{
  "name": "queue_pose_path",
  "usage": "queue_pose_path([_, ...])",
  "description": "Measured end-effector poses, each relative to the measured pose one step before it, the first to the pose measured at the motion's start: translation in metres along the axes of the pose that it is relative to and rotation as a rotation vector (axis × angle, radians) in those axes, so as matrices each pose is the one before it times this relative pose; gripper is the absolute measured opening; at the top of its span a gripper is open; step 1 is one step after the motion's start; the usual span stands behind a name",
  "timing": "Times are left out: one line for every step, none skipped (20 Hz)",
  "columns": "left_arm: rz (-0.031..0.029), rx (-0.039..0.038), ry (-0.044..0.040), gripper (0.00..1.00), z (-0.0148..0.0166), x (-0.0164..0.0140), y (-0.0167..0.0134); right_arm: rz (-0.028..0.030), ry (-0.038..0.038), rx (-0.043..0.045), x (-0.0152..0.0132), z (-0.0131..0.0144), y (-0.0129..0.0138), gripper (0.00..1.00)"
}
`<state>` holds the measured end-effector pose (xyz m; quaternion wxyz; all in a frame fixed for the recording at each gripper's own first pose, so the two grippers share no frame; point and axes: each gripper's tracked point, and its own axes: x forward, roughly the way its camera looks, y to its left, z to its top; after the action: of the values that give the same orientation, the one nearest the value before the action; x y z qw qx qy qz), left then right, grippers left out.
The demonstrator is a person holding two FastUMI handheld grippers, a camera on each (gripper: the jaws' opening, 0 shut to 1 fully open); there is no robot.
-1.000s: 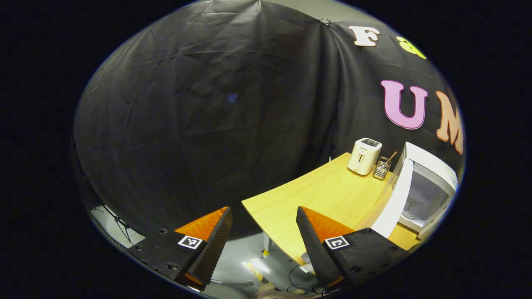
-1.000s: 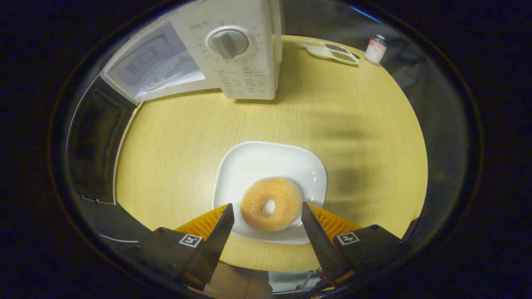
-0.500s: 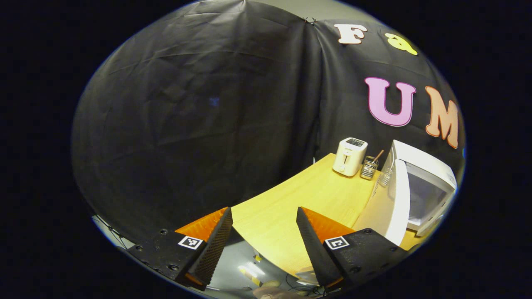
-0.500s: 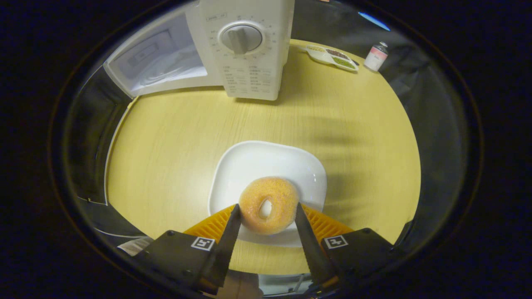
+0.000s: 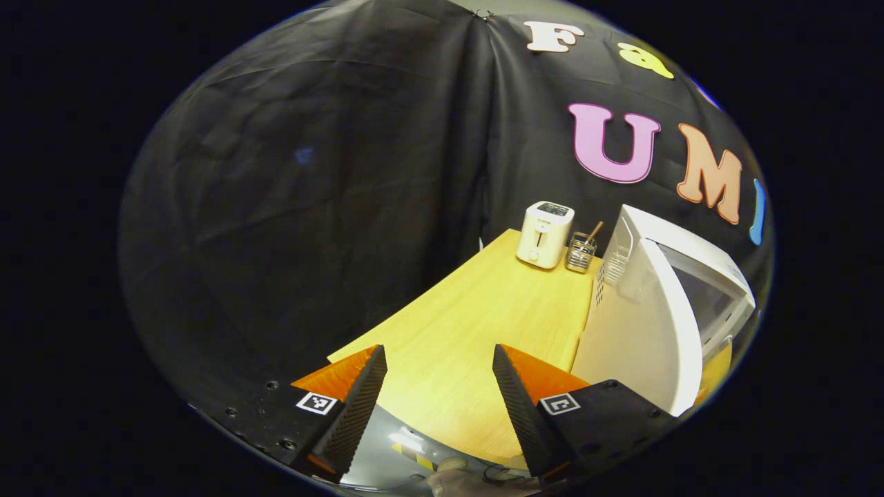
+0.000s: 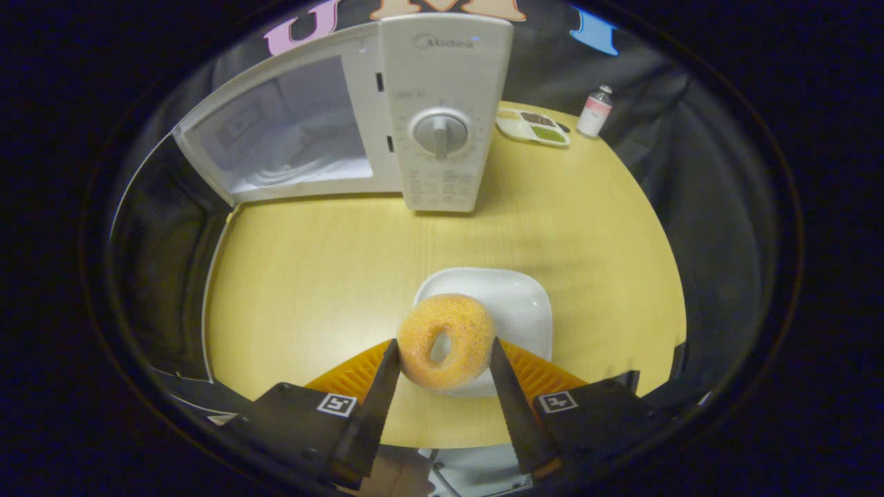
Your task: Open the microwave oven with the left hand, put the food in, and close the microwave oven.
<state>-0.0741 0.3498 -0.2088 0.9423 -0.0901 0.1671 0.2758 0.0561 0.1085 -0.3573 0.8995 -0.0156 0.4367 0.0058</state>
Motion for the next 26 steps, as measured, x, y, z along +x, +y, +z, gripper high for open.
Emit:
queue_pose_path([-0.01982,0.00280,0.01352,0.91,-0.00292,0.00333,-0.00243,0.02024,-0.02251,0.02170,-0.00540,0.00651,0.01524,0.80])
queue_pose_path([-0.02342,-0.00111,0.01225,0.91,-0.00178,0.00277,-0.00339,0.02849,-0.02496,0.02421,-0.00382,0.00502,0.01710,0.75])
queue_pose_path([-0.02436,-0.00126,0.00855,0.91,-0.00131,0.00325,-0.00549,0.03695,-0.02427,0.01950,-0.00289,0.00519,0.02226,0.75])
queue_pose_path([-0.02094,0.00599,0.00803,0.91,-0.00041,0.00160,-0.00347,0.02503,-0.02039,0.00608,-0.00038,0.00508,0.01623,0.75])
queue_pose_path([-0.01244,0.00616,0.00375,0.91,-0.00159,0.00237,-0.00088,0.02036,-0.02395,-0.00200,-0.00043,0.00542,0.01614,0.75])
queue_pose_path([-0.01405,0.01010,0.00782,0.91,-0.00140,0.00149,-0.00090,0.01256,-0.02088,-0.00412,0.00093,0.00549,0.01418,0.80])
queue_pose_path([-0.00699,0.00871,0.00309,0.91,-0.00125,0.00096,0.00130,0.01208,-0.02030,0.00288,0.00222,0.00597,0.01371,0.80])
queue_pose_path([-0.00991,0.00723,0.00705,0.91,0.00008,0.00180,0.00087,0.01344,-0.01644,0.01049,0.00398,0.00437,0.01369,0.80])
queue_pose_path([-0.00738,0.00260,0.00256,0.91,-0.00044,0.00140,0.00165,0.01211,-0.01599,0.01744,0.00369,0.00554,0.01329,0.80])
queue_pose_path([-0.00942,0.00299,0.00509,0.91,0.00018,0.00097,0.00101,0.01271,-0.01601,0.01983,0.00522,0.00688,0.01159,0.80])
queue_pose_path([-0.00364,0.00304,0.00390,0.91,-0.00149,0.00137,0.00025,0.01251,-0.01745,0.02060,0.00550,0.00669,0.01119,0.79])
queue_pose_path([-0.00681,0.00382,0.00671,0.91,-0.00061,0.00153,0.00040,0.01448,-0.01282,0.01883,0.00567,0.00700,0.01098,0.79])
queue_pose_path([-0.00425,0.00088,0.00571,0.91,-0.00172,-0.00020,-0.00046,0.01033,-0.01754,0.01580,0.00595,0.00765,0.00943,0.79])
queue_pose_path([-0.00856,0.00273,0.00773,0.91,-0.00099,0.00046,-0.00093,0.00577,-0.02070,0.01149,0.00637,0.00809,0.00741,0.79])
queue_pose_path([-0.00445,0.00160,0.00452,0.91,-0.00119,0.00075,-0.00096,0.00069,-0.02387,0.00819,0.00770,0.00944,0.00562,0.79])
queue_pose_path([-0.00716,0.00146,0.00628,0.91,-0.00107,0.00127,-0.00086,-0.00747,-0.02151,0.00935,0.00636,0.00745,0.00371,0.79])
queue_pose_path([-0.00530,0.00078,0.00319,0.91,-0.00163,-0.00056,-0.00113,-0.00560,-0.02217,0.01299,0.00830,0.00741,0.00336,0.79])
queue_pose_path([-0.00474,0.00149,0.00433,0.91,-0.00039,-0.00003,-0.00096,-0.00405,-0.02441,0.01679,0.00801,0.00711,0.00376,0.79])
queue_pose_path([-0.00224,0.00142,0.00264,0.91,-0.00031,0.00056,0.00026,-0.01002,-0.02084,0.01824,0.00763,0.00560,0.00285,0.79])
queue_pose_path([-0.00801,0.00236,0.00219,0.91,0.00020,-0.00032,-0.00204,-0.01174,-0.01487,0.01901,0.00759,0.00222,0.00294,0.73])
queue_pose_path([-0.00823,0.00517,-0.00029,0.91,-0.00024,-0.00089,-0.00204,-0.01258,-0.01259,0.01866,0.00746,0.00270,0.00140,0.73])
queue_pose_path([-0.00639,0.00660,0.00067,0.91,0.00019,-0.00023,-0.00145,-0.01334,-0.00958,0.02218,0.00731,0.00237,0.00098,0.76])
queue_pose_path([-0.00765,0.00419,0.00099,0.91,-0.00128,-0.00122,-0.00193,-0.00836,-0.00542,0.02891,0.00784,0.00128,0.00225,0.79])
queue_pose_path([-0.00843,0.00086,0.00337,0.91,-0.00047,-0.00006,-0.00225,-0.00696,-0.00493,0.03260,0.00783,0.00178,0.00265,0.82])
queue_pose_path([-0.00836,-0.00245,0.00723,0.91,-0.00244,0.00022,-0.00254,-0.01416,-0.00802,0.02985,0.00796,0.00254,0.00111,0.76])
queue_pose_path([-0.00905,-0.00427,0.01066,0.91,-0.00233,-0.00020,-0.00272,-0.01110,-0.00382,0.03105,0.00617,0.00152,0.00047,0.76])
